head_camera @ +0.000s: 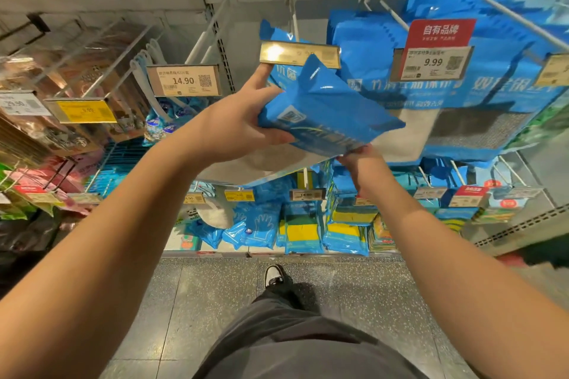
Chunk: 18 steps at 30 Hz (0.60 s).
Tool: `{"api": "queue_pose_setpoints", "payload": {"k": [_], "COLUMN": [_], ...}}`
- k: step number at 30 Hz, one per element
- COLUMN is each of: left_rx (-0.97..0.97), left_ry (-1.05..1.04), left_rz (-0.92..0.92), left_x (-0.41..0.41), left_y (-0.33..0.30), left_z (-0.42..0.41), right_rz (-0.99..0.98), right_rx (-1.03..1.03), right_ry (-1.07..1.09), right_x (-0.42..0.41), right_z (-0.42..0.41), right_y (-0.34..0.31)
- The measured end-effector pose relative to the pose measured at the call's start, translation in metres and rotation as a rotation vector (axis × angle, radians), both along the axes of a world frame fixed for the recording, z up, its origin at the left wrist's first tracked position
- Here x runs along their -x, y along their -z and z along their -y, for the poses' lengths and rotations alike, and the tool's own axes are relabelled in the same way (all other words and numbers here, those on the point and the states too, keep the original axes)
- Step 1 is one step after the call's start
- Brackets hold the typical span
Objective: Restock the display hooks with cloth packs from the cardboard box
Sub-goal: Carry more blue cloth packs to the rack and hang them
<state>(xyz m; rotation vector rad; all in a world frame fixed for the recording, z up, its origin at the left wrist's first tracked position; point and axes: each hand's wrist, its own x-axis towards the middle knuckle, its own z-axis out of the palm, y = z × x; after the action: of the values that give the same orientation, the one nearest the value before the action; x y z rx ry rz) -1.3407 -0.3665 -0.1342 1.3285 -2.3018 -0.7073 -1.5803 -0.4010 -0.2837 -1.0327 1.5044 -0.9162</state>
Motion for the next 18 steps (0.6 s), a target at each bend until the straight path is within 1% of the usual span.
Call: {"api": "queue_pose_setpoints", "payload": {"k": [1,2,5,7,11,12,15,18], "left_rx": [0.008,0.019,0.032,0.038,0.052,0.064,0.104,0.126], "left_ry": [0.015,0.025,0.007,-0.028,-0.026,-0.018,-0.039,-0.142], "left_rz": [-0.036,-0.071,-0.127,-0.151,-0.202,-0.194,-0.147,-0.204], "left_x": [0.0,0.001,0.005,0.007,0.013,0.014,0.016,0.016], "left_y": [0.003,0.005,0.011,0.014,0.015,0.015,0.014,0.009], "left_z": [0.001,0.001,0.001,0.0,-0.003,-0.004,-0.006,-0.009], "right_rz": [0.158,0.25,0.376,0.396,0.363,0.348,0.386,0.356], "right_rx": [0.037,0.063,0.106,0.143,0.112,0.108,0.108,0.108], "right_ry": [-0.042,-0.089,-0.311,-0.313,-0.131,-0.119,-0.097,-0.097], "right_x": [0.001,0.004,0.01,0.005,-0.005,-0.006,0.001,0.018], "right_z": [-0.013,-0.02,-0.039,-0.044,-0.038,-0.038,-0.04,-0.047], "right_y": [-0.004,0.0,-0.01,-0.017,-0.026,-0.029,-0.027,-0.021]}}
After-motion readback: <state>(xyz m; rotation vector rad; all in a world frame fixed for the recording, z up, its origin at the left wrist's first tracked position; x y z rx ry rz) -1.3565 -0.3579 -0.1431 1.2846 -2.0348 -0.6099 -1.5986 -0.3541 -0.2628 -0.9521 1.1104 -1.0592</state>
